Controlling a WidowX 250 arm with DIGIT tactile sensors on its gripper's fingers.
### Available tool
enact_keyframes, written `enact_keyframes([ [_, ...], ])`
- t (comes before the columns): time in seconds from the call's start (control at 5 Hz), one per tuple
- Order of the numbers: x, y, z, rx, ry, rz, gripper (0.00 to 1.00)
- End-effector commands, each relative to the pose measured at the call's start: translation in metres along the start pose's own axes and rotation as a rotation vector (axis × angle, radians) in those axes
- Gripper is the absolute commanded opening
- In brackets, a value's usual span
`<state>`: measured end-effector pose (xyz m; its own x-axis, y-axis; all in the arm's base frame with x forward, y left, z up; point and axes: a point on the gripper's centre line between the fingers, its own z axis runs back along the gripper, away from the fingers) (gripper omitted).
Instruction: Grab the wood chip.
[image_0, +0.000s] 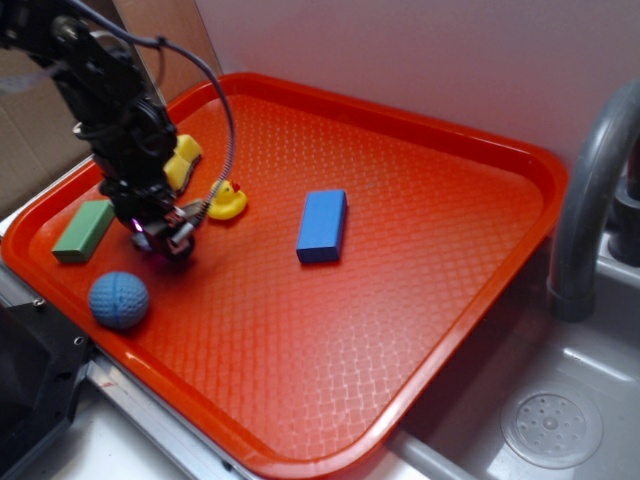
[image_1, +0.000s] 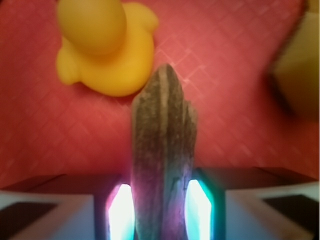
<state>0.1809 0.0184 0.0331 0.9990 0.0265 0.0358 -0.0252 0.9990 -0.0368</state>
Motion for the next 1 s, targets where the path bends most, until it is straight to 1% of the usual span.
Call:
enact_keyframes([
  [0.0, 0.019, -0.036, 0.1, -0.093, -0.196, -0.005, 0.0],
  [0.2, 0.03, -0.066, 0.146, 0.012, -0.236, -0.008, 0.0],
  [0.4, 0.038, -0.086, 0.186, 0.051, -0.196, -0.006, 0.0],
  [0.6, 0.037, -0.078, 0.191, 0.072, -0.114, 0.065, 0.0],
  [0.8, 0.033, -0.069, 0.189, 0.024, -0.076, 0.074, 0.0],
])
